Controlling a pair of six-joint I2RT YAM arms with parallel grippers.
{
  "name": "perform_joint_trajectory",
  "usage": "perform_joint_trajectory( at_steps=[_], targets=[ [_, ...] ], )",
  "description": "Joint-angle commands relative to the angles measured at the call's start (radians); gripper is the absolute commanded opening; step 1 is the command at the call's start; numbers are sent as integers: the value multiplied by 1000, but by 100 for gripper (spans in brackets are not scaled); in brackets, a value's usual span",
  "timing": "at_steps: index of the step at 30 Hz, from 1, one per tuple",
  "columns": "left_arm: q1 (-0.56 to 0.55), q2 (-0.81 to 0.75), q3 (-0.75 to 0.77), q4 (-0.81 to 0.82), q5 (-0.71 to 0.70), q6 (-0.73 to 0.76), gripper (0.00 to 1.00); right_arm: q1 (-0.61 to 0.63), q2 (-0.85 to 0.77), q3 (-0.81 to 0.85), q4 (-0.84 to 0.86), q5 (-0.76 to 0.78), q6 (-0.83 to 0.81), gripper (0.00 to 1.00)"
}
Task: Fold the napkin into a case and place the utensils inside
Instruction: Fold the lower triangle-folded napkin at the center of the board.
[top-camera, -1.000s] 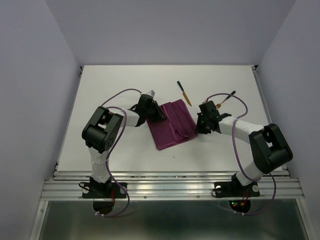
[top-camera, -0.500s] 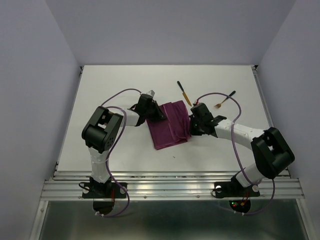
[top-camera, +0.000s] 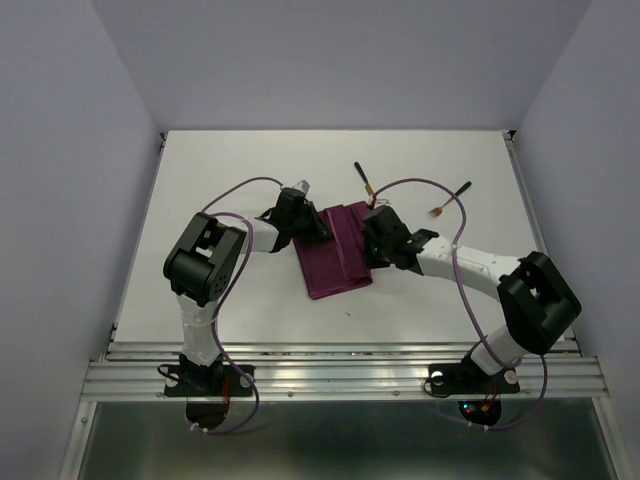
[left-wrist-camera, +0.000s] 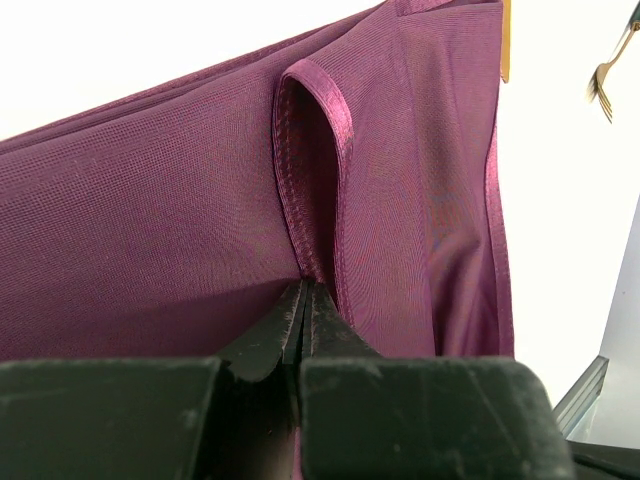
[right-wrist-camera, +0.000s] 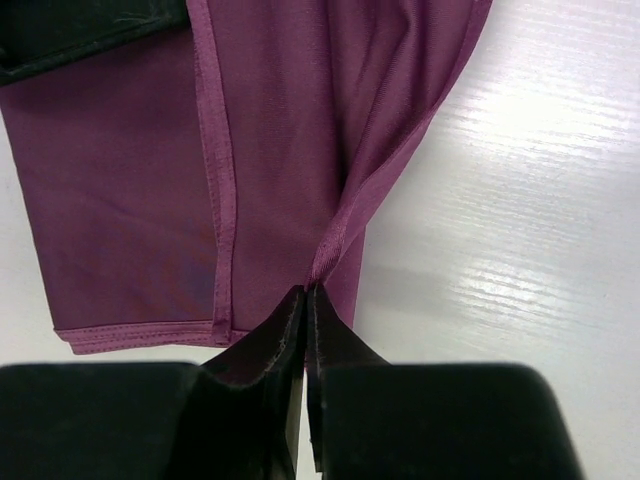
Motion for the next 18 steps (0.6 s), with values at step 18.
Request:
perform_joint_trajectory(
  at_steps=[18],
  targets=[
    [12, 43, 4, -142, -38, 53, 6, 80, 131, 103, 10, -45, -141, 9]
  ],
)
